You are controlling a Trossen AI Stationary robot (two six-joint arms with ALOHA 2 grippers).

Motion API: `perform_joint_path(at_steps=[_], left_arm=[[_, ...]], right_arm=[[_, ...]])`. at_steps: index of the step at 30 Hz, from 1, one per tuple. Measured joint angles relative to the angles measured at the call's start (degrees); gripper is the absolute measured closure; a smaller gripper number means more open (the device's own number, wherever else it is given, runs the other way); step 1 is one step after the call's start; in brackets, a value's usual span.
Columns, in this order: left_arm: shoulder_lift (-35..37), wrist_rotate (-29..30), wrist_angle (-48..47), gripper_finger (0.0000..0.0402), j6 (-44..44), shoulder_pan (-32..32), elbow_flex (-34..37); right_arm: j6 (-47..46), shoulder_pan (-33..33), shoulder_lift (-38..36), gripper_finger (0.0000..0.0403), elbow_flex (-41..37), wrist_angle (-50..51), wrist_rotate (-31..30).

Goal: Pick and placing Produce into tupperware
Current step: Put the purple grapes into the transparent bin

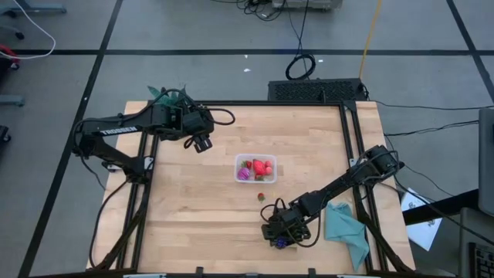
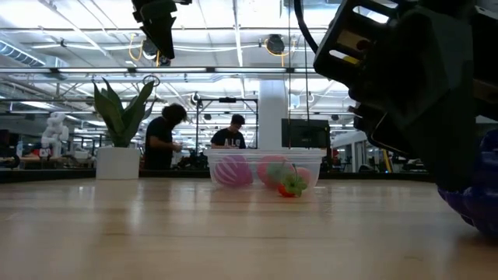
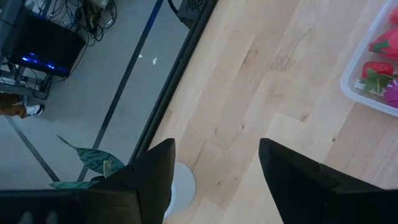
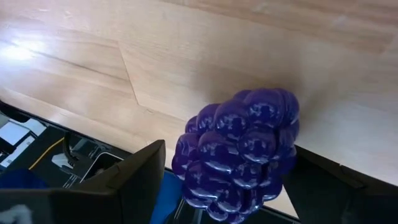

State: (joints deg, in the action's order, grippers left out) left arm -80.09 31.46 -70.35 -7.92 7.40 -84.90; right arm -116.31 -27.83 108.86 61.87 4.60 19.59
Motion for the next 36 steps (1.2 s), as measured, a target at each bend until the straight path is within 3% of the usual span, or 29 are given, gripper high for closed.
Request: perform_joint_path(at_steps=[11, 23, 30, 36], left_arm=[[0.0, 0.0, 0.0, 0.0163, 0.0, 0.0, 0.0], [0.0, 0.0, 0.0, 0.0163, 0.1, 0.0, 0.0], [0.0, 0.0, 0.0, 0.0163, 0.4, 0.0, 0.0], [0.0, 0.1, 0.0, 0.0163, 0.5, 0.0, 0.0]], right_arm=[[0.7, 0.1, 0.0, 0.0170, 0.0, -0.1, -1.4], [2.5, 0.1, -0.2, 0.0175, 0.0, 0.2, -2.0], [5.2, 0.7, -4.2, 0.0176, -0.2, 2.2, -10.7], [6.7, 0.5, -8.5, 0.0175, -0.2, 7.3, -13.3]])
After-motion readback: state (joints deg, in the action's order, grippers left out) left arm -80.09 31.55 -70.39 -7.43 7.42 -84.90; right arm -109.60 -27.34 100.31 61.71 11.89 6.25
